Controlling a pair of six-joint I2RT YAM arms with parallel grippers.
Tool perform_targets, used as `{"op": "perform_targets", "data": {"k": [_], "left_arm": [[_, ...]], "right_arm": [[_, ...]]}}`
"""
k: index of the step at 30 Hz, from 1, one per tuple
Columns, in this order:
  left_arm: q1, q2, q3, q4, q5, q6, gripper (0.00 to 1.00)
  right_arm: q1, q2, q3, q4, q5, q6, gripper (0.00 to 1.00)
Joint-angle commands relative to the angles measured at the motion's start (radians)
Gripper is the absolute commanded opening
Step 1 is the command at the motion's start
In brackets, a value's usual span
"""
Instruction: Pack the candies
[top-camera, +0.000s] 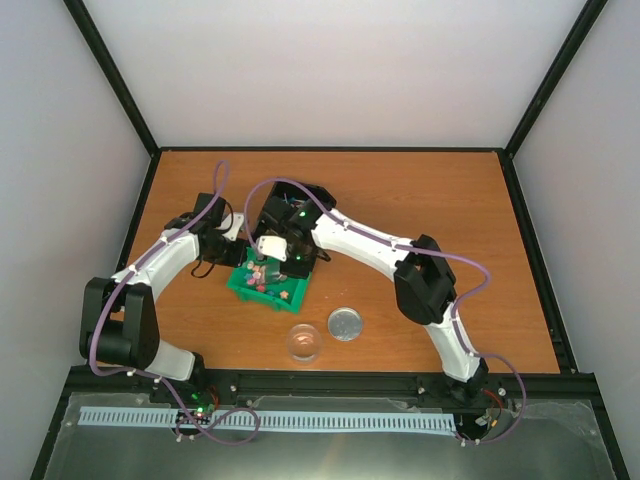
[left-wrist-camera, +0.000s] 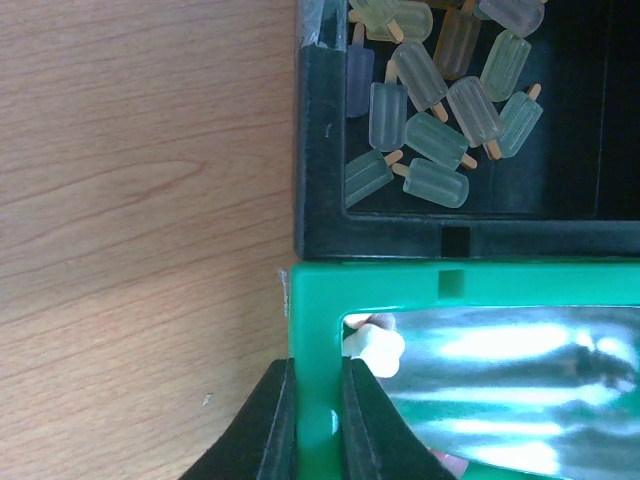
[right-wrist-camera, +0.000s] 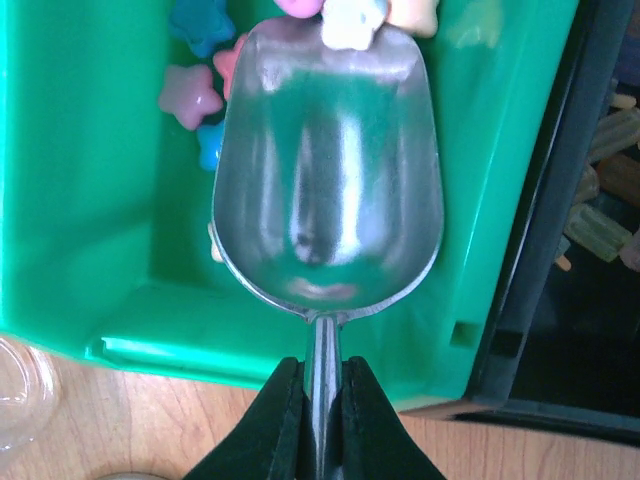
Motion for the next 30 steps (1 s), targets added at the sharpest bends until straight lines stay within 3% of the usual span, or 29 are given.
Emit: {"op": "perform_targets", "data": {"k": [1, 6, 21, 30], "left_arm": [[-0.008, -0.024, 0.008, 0.036, 0.057, -0.021, 0.01], [-0.008, -0.017, 0.004, 0.038, 0.068, -0.021, 0.01], [-0.006, -0.006, -0.01, 0.047, 0.04, 0.008, 0.01], [-0.005, 0.018, 0.004, 0.043, 0.029, 0.005, 0.01]], "right_arm": [[0.002, 0.089, 0.053, -0.064, -0.01, 0.01, 0.03], [0.002, 0.107, 0.038, 0.048, -0.088, 0.044, 0.03], [-0.077, -0.302, -0.703, 0.986, -0.258, 0.155, 0.03], [-0.113, -0.355, -0.887, 1.243, -0.317, 0.192, 0.03]]}}
